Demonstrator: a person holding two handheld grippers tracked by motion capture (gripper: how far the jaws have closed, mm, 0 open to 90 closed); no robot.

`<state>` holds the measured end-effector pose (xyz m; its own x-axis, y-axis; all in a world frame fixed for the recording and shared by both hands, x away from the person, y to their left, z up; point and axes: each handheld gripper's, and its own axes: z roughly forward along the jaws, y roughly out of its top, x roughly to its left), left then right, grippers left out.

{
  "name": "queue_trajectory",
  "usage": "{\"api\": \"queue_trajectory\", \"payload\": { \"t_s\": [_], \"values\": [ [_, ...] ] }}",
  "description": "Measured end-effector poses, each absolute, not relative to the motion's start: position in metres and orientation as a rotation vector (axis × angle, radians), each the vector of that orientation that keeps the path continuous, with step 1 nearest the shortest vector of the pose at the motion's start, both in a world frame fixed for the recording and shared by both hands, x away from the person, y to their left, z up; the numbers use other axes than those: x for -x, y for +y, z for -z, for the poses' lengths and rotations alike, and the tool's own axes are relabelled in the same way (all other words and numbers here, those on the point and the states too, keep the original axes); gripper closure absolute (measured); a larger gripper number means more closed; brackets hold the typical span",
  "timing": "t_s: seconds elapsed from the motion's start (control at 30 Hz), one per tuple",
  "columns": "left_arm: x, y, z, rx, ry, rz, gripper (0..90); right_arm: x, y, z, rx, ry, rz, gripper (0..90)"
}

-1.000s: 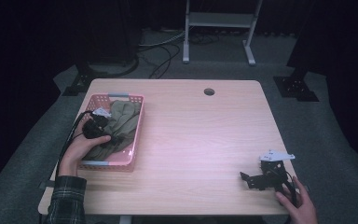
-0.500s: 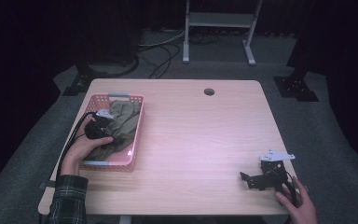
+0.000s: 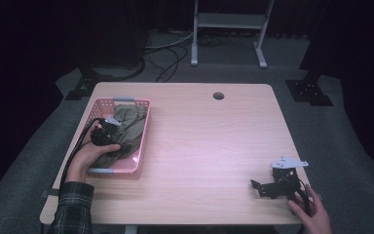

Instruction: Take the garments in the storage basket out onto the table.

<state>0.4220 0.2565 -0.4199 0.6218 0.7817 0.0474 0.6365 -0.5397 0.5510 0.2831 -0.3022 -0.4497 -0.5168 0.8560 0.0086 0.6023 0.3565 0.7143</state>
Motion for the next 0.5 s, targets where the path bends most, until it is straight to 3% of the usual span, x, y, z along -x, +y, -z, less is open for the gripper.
{"api": "queue_trajectory", "payload": {
  "t_s": [0.23,0.5],
  "values": [
    [-0.4211,0.2572,0.4185,-2.362,1.119,-0.429,4.7,-0.2832,-0.3022,0.4497,-1.279,2.258,-0.955,0.0],
    [-0.4179,0.2619,0.4156,-2.335,1.127,-0.478,23.6,-0.2832,-0.3022,0.4497,-1.279,2.258,-0.956,0.0]
  ]
}}
